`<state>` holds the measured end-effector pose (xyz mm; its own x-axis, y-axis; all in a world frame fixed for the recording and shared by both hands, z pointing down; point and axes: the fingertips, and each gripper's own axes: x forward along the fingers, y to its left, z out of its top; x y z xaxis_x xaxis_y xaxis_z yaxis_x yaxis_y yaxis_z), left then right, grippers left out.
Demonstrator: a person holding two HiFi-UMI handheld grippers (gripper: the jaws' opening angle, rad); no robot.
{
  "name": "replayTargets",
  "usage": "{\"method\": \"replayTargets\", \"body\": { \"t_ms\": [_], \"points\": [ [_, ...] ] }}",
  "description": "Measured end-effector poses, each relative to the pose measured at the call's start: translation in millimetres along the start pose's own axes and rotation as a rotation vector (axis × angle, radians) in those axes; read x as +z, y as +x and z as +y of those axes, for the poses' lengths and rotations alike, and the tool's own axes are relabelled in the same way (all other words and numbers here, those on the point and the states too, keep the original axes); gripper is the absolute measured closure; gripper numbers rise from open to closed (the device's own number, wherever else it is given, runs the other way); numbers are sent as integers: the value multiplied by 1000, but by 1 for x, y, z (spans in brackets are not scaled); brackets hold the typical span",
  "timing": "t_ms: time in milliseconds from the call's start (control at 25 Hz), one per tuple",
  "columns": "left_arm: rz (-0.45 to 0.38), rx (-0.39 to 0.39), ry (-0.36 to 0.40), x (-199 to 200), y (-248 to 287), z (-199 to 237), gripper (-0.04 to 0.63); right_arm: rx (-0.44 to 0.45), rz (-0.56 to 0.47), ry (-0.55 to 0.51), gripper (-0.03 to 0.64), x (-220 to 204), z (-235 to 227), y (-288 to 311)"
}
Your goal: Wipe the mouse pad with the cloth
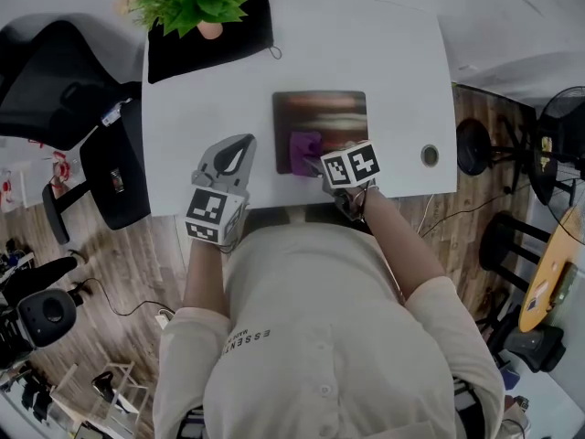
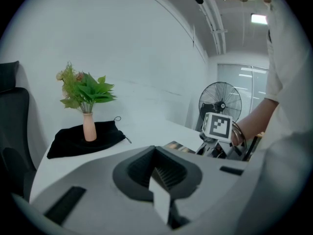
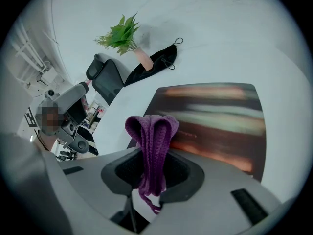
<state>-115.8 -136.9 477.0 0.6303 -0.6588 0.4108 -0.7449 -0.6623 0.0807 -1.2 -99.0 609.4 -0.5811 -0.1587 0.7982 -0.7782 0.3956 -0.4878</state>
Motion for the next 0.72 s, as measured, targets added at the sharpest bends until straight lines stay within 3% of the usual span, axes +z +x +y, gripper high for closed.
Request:
{"method": "replayTargets", "body": {
  "t_ms": [720],
  "points": [
    [8, -16, 7, 14, 52, -63, 594, 12, -16, 24, 508, -26, -67, -50]
  ]
}}
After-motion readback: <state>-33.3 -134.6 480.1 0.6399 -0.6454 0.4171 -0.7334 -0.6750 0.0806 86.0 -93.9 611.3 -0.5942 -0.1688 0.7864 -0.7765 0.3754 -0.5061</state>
